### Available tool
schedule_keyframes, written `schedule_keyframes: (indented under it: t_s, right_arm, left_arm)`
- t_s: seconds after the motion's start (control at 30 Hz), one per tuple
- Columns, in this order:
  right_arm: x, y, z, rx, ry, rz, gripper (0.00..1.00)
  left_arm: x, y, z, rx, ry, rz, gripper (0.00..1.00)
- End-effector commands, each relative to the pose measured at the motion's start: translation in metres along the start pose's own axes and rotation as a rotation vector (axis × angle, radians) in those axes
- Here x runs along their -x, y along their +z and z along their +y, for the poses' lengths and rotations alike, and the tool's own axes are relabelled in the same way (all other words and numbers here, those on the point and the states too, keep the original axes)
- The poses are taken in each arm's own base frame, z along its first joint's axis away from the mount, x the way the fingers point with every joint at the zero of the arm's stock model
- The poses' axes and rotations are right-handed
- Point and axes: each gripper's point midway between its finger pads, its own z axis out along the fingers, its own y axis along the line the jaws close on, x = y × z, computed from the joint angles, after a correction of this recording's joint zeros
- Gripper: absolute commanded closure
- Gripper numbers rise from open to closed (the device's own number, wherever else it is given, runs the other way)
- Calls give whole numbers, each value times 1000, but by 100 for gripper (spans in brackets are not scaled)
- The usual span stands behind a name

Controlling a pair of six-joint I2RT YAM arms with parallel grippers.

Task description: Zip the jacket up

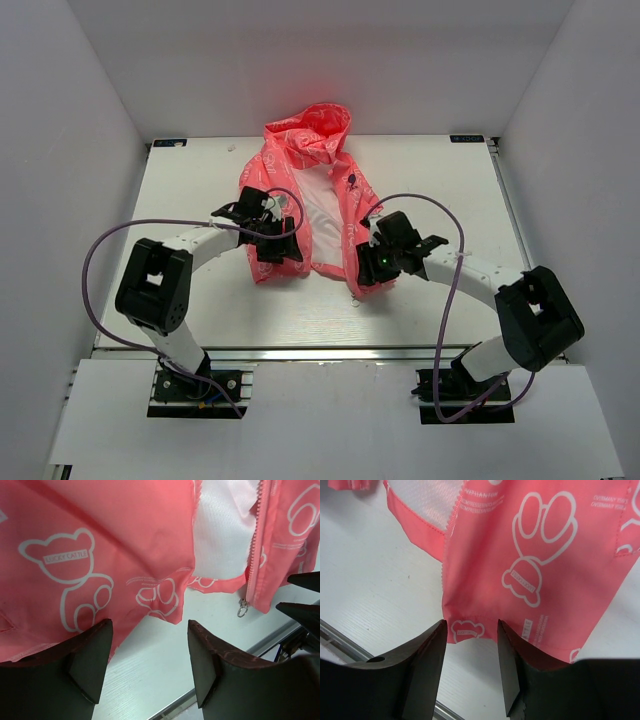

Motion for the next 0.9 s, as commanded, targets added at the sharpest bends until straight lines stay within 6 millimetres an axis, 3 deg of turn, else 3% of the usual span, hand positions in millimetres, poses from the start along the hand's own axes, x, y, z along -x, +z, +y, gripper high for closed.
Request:
schedule_keyframes:
  t_s: [0.0,0.17,0.53,0.67,0.77,0.87]
  right_arm:
    - [5,-1,6,-6,2,-5,49]
    - [10,4,14,1,-3,-1,49]
    - [-1,15,12,-46,7,45,50]
    - [-3,20,13,-51,8,51,51]
    - [-5,24,12,-59,20,56,58]
    - [-7,26,14,-48,33,60,75]
  left_arm:
    - [-3,-1,-5,-6,25,11,29]
    - [1,6,-19,39,91,14,28]
    - [-5,22,-12,129,120,53,48]
    - [-7,25,-11,128,118,60,61]
    - [-8,27,-11,119,117,63,71]
    - [-8,29,-15,92,120,67,81]
